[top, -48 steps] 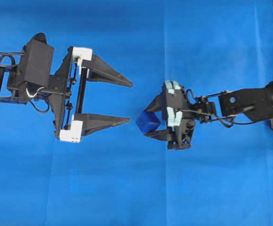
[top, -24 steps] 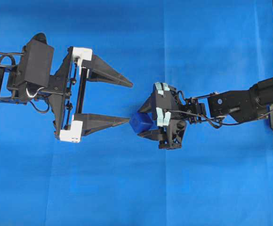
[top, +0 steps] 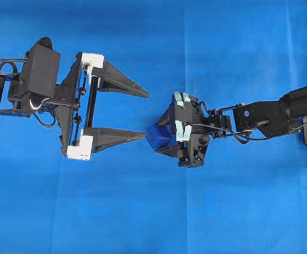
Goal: Handover the blue block to the right arm after grasping it with the left arm, then place it in the designated position.
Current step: 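Open the right gripper to release the cube and lift away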
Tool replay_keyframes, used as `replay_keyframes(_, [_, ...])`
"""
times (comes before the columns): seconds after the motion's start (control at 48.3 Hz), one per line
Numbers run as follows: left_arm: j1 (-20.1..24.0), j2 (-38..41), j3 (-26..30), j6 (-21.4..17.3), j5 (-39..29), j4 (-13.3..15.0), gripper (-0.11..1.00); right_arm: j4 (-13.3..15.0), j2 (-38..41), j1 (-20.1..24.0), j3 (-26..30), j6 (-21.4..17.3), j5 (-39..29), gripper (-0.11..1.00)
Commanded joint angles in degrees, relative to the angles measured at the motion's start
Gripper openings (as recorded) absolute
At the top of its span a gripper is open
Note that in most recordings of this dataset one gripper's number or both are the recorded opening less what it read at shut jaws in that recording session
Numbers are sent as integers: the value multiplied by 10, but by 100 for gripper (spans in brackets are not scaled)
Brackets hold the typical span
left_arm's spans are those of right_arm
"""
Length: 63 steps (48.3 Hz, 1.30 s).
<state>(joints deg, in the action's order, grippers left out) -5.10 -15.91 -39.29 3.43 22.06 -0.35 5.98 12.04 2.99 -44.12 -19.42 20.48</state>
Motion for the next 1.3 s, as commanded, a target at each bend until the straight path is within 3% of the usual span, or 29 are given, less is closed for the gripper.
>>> replay_keyframes(0.0, [-1, -11, 15, 2, 3, 0, 93, -3, -7, -1, 10, -1, 3, 46])
replay_keyframes(0.104, [0, -12, 15, 2, 3, 0, 93, -11, -7, -1, 9, -1, 1, 49])
replay_keyframes(0.228, [-1, -12, 15, 2, 3, 0, 93, -21, -7, -1, 9, -1, -3, 83])
replay_keyframes(0.29, [-1, -12, 15, 2, 4, 0, 93, -23, -7, -1, 9, -1, -3, 94])
replay_keyframes(0.435, [-1, -12, 14, 2, 4, 0, 93, -24, -8, 0, 11, -1, -4, 84])
replay_keyframes(0.704, [-1, -12, 15, 1, 4, 0, 93, -21, -37, 5, 18, 2, -40, 86])
replay_keyframes(1.284, [-1, -12, 17, -1, 5, 0, 93, -10, -281, 12, 23, 6, -262, 86])
